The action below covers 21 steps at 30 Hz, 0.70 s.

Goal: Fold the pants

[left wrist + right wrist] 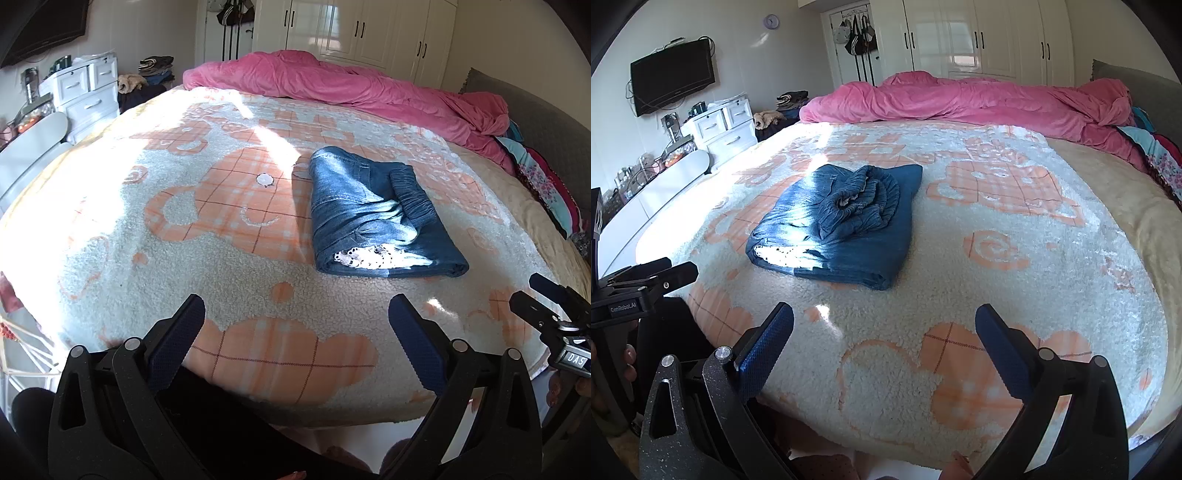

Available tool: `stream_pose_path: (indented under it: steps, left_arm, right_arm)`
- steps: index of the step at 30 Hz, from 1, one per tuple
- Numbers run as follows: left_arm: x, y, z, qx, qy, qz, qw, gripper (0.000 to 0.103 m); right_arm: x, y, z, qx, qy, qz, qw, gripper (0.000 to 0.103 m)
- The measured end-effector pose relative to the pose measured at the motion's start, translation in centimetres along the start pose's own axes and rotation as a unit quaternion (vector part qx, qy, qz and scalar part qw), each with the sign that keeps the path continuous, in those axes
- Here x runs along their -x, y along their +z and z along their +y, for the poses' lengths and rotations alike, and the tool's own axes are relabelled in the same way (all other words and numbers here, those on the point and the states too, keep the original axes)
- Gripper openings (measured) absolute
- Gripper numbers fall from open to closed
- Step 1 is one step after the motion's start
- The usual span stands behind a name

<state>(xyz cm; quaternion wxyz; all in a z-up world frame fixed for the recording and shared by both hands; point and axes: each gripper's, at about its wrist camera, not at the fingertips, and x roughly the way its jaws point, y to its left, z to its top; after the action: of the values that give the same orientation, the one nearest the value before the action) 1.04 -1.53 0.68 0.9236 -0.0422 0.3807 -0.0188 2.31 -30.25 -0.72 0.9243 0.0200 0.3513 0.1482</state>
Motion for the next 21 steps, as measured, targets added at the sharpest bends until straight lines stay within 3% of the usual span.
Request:
stream_pose_path:
  steps: [21]
  left_arm:
    - [-0.32, -0.03, 0.27, 0.006, 0.002, 0.008, 0.9999, 0.093]
  right_arm:
    - [-0.14, -0.08, -0.05, 0.002, -0.003, -0.001, 1.000, 0.098]
